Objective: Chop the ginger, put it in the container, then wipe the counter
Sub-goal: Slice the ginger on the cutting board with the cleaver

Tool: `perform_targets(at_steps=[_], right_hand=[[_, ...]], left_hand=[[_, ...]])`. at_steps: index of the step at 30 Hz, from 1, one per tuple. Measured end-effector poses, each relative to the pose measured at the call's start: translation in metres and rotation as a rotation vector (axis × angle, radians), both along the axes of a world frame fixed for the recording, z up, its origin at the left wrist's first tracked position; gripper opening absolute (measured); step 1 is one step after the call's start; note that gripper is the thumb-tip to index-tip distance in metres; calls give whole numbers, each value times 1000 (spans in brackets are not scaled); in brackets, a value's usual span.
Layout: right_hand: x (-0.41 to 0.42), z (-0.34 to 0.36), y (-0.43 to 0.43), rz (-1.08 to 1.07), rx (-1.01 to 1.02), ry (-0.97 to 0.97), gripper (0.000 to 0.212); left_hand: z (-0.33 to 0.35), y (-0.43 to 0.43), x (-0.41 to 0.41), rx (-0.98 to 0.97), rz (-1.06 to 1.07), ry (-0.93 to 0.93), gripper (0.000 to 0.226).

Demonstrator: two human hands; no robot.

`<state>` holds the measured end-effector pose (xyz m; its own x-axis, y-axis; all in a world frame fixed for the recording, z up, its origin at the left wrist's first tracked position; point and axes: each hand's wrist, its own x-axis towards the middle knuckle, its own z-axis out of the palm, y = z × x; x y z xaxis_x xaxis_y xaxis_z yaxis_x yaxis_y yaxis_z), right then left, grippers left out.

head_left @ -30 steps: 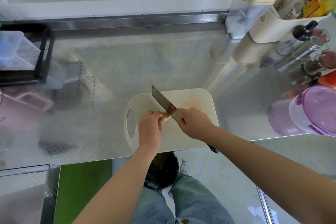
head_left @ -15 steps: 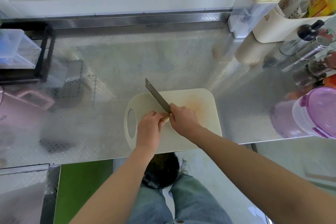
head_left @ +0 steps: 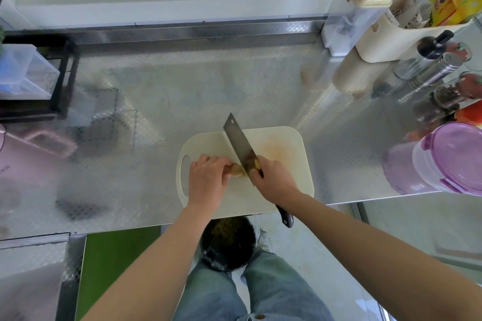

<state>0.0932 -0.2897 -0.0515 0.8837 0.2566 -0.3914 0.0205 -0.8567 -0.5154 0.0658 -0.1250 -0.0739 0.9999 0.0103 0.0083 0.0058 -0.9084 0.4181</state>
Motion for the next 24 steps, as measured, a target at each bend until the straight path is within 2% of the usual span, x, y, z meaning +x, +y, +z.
perform_targets(at_steps=[3,10,16,24], right_hand=[[-6,4,-1,-91,66,7,13],[-13,0,3,-57,22,1,13],[-22,-8,12,13,-95,-31,13],[-17,-6,9,25,-110,-81,14]], left_hand=[[-3,0,-4,-38,23,22,21],[-6,-5,-5,-144,71,72,17],[-11,-9,-4,-125,44,107,20],[-9,6,2,-174,-82,126,19]])
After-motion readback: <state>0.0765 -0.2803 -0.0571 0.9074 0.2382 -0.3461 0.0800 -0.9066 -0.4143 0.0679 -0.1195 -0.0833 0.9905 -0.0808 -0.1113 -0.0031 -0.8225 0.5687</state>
